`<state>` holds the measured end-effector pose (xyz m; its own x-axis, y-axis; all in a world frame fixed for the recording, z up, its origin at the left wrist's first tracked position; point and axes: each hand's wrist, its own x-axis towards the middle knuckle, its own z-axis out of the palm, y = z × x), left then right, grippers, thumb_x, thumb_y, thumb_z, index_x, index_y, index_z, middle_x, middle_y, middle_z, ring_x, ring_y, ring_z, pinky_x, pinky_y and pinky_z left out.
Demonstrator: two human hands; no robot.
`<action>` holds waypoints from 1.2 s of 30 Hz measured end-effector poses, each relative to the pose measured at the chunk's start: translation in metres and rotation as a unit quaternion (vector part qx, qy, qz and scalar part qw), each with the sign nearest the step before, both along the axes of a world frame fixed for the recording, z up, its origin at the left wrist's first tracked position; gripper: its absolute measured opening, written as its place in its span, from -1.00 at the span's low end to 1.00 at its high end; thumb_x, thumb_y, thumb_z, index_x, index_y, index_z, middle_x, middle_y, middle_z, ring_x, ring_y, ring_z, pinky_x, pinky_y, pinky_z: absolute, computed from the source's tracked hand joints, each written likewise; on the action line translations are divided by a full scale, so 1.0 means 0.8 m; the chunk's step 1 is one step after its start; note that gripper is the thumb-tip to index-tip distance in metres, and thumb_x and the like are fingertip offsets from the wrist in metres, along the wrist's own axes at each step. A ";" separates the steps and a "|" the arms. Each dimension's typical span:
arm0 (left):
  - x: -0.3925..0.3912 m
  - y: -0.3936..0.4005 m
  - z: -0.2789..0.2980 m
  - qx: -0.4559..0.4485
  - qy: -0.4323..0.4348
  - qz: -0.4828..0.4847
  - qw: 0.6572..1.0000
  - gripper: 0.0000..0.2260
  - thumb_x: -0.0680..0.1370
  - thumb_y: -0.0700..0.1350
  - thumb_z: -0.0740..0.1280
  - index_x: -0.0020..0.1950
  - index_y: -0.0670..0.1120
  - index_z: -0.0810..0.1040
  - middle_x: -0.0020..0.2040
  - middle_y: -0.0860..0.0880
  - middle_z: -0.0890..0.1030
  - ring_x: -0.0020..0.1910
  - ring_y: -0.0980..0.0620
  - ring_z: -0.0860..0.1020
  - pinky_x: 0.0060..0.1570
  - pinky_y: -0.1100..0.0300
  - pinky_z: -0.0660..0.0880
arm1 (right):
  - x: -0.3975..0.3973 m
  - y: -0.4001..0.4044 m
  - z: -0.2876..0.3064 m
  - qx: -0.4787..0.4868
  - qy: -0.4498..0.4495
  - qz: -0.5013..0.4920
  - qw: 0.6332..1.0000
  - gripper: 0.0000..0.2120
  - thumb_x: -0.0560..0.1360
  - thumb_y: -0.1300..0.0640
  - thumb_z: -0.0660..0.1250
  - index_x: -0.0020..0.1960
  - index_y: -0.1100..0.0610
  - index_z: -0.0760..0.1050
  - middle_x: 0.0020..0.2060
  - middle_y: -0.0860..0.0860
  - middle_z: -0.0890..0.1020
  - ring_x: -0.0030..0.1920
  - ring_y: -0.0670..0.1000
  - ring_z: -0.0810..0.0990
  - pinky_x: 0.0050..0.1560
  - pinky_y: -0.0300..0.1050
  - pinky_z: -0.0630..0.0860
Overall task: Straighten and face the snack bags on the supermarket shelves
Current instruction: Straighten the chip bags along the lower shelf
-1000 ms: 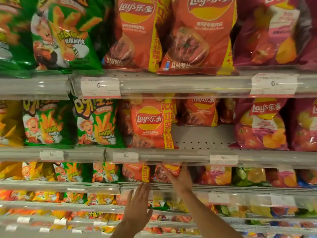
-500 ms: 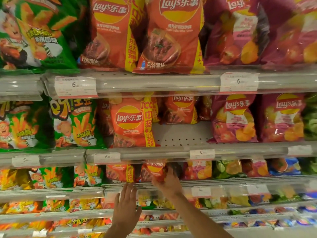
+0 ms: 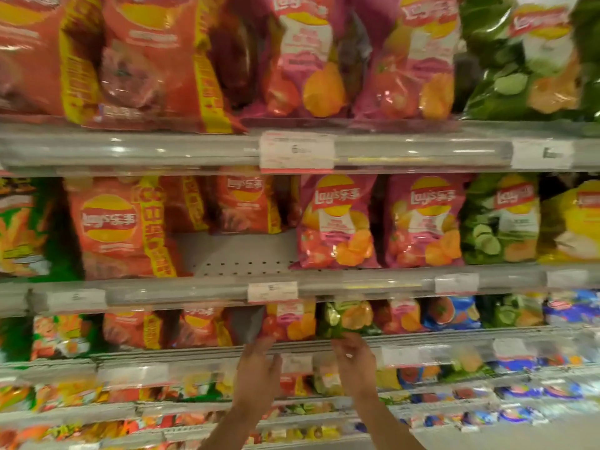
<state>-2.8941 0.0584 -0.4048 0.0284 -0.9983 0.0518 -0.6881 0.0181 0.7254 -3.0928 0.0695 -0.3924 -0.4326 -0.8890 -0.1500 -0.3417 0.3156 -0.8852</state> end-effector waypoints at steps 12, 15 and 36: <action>-0.229 -0.038 0.021 0.055 0.043 0.106 0.992 -0.41 0.59 -0.13 0.36 0.56 -0.18 0.20 0.51 -0.15 0.29 0.48 -0.17 0.29 0.42 -0.04 0.34 | -0.253 -0.023 -0.003 -0.003 0.085 0.034 0.996 -0.50 0.57 0.04 0.43 0.43 0.19 0.43 0.26 0.10 0.58 0.25 0.15 0.56 0.20 -0.02 0.50; -0.237 -0.048 0.019 0.090 0.063 0.105 0.988 -0.31 0.60 -0.03 0.34 0.61 -0.18 0.06 0.58 -0.15 0.19 0.55 -0.15 0.17 0.49 -0.06 0.23 | -0.262 -0.040 -0.004 0.017 0.064 0.071 0.995 -0.35 0.56 -0.01 0.43 0.55 0.18 0.29 0.36 0.13 0.51 0.34 0.16 0.50 0.32 0.08 0.47; -0.206 -0.104 -0.008 0.199 0.003 0.079 0.977 0.00 0.31 0.41 0.45 0.50 -0.16 0.16 0.33 -0.18 0.52 0.31 -0.22 0.49 0.27 -0.08 0.47 | -0.262 -0.128 -0.021 0.159 0.117 0.123 0.972 0.14 0.20 -0.43 0.54 0.52 0.18 0.21 0.39 0.13 0.50 0.40 0.18 0.48 0.39 0.13 0.46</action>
<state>-3.0585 -0.0247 -0.4115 0.1831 -0.9222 -0.3406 -0.6553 -0.3728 0.6570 -3.3022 -0.0333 -0.4091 -0.2675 -0.8947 -0.3576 -0.6224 0.4438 -0.6447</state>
